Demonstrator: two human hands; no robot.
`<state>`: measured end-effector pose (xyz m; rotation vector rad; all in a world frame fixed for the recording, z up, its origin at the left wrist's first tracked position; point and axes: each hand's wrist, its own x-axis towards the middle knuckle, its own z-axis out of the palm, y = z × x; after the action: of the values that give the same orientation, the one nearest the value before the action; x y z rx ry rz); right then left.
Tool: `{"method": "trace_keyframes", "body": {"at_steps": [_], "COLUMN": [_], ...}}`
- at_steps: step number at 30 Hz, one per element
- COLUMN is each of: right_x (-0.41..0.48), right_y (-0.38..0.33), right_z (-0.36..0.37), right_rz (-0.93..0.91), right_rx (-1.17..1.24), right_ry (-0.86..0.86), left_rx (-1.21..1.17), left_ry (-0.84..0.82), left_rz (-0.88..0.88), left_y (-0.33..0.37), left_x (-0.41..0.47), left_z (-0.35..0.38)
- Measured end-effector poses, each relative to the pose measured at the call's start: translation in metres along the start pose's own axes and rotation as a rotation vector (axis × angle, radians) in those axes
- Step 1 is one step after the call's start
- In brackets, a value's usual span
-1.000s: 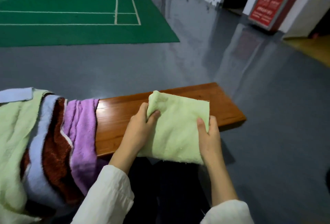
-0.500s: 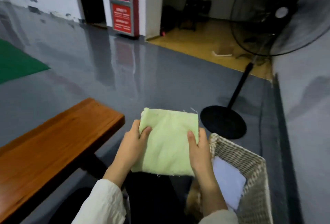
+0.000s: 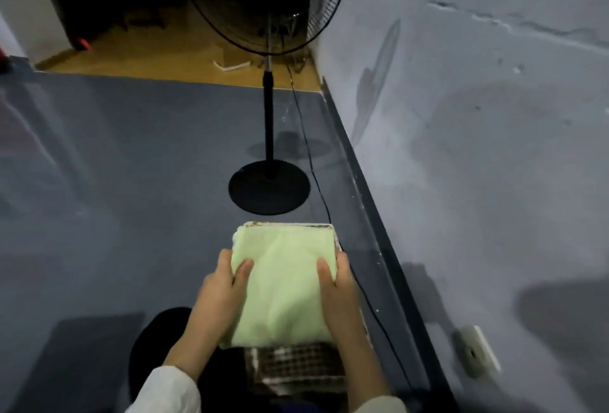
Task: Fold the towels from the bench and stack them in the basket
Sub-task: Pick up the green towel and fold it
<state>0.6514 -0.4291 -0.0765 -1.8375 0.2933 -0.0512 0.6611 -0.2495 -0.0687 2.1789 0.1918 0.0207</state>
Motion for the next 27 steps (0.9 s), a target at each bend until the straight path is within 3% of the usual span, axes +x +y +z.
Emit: {"method": "trace_keyframes", "body": {"at_steps": [7,13,27], "right_x": [0.030,0.074,0.138], "right_y": [0.039,0.067,0.124], "right_z": [-0.001,-0.001,0.023], "right_rz": [0.094,0.149,0.219], "right_rx": [-0.010,-0.058,-0.145], "right_ry": [0.054,0.061,0.041], "left_rx": [0.283,0.157,0.241], "left_ry": [-0.159,-0.276,-0.252], "left_rz": [0.011,0.006,-0.086], "left_y": [-0.022,-0.032,-0.073], "left_x": [0.027,0.064,0.133], "left_z": [0.040,0.070,0.128]}}
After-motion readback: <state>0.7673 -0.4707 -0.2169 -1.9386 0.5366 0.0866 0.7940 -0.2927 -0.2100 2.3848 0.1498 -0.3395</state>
